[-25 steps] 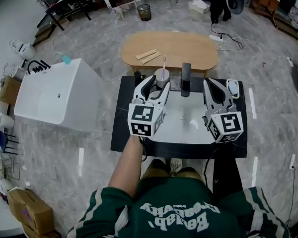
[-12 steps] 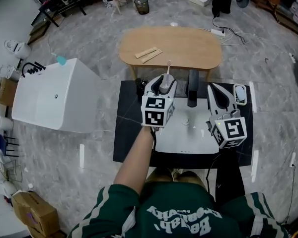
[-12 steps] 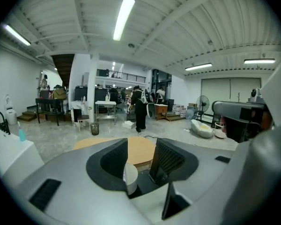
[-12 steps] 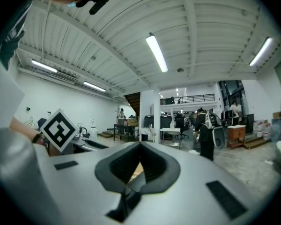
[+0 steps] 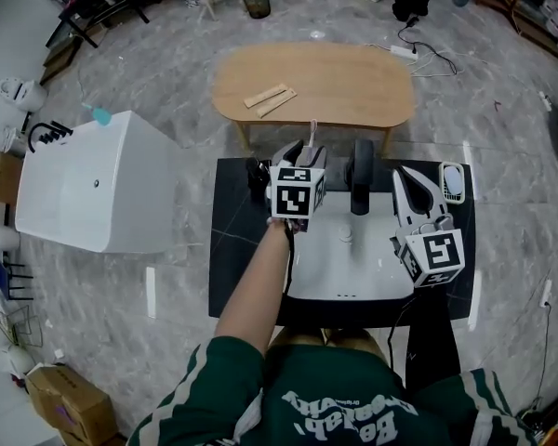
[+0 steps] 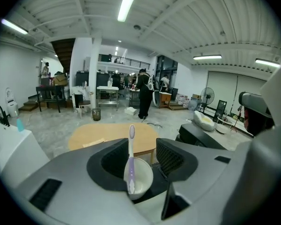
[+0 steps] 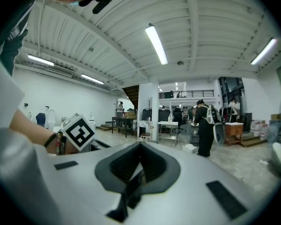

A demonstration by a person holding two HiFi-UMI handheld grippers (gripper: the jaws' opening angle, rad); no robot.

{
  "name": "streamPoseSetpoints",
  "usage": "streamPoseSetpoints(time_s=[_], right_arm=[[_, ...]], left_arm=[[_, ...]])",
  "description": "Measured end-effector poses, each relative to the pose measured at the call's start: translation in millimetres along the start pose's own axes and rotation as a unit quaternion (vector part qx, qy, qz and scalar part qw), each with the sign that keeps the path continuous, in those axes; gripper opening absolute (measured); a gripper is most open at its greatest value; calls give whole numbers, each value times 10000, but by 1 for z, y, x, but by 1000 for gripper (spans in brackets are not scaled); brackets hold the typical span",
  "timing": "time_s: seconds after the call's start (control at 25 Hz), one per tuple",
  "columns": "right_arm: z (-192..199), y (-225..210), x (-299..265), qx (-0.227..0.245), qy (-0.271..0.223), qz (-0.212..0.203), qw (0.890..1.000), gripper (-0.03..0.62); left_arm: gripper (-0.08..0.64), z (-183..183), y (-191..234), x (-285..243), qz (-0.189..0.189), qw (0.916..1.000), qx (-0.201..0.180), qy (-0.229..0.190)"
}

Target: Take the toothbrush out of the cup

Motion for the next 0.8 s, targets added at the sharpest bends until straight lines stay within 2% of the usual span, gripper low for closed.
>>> streamPoseSetpoints(time_s=[0.4, 0.64, 0.8], right_arm=[[20, -23, -2, -36, 260, 148, 9995, 3], [27, -30, -3, -81, 376, 83, 9992, 3], [29, -33, 1, -93, 388, 102, 9991, 3]], left_arm=[[179, 16, 5, -48, -26, 9982, -110, 590], [172, 14, 5, -62, 22, 9975, -125, 697], [128, 15, 9, -67, -98, 9969, -210, 750]])
Point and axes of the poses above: the fingertips, and each gripper's own axes: x backward along the fingers, y to its left, z out of its underside, the point moved 6 cm from there along x, backward along the fingers, and after that the axes turned 12 degrees about -z, right-handed, at the moved point
